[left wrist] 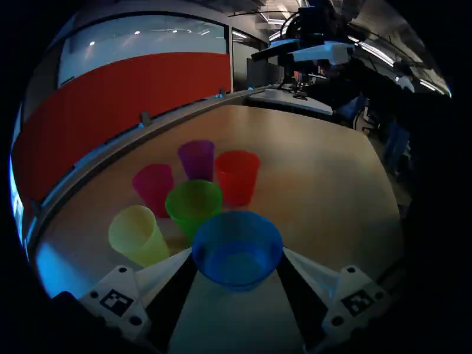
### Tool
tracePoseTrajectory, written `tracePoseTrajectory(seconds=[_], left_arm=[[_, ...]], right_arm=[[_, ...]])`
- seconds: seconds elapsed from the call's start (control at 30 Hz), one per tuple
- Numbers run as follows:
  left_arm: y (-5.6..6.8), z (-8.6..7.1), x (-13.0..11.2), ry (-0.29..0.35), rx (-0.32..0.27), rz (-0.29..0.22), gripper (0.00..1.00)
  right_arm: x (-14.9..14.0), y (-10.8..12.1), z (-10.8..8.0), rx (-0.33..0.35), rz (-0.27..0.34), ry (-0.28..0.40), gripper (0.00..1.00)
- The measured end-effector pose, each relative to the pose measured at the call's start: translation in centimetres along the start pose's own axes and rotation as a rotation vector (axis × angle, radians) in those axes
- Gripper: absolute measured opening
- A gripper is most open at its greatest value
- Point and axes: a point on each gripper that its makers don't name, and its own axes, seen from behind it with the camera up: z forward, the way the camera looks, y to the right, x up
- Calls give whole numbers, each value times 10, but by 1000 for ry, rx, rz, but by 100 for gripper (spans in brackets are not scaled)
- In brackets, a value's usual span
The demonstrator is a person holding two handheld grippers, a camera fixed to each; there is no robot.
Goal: Pour water
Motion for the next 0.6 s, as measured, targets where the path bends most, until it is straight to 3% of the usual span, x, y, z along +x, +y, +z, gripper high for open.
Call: tracePoseTrajectory(seconds=[0.6], left_arm=[[-10,-45,36,106,75,-20,86]], right_arm=[[-4,-17,22,28,0,-7,99]])
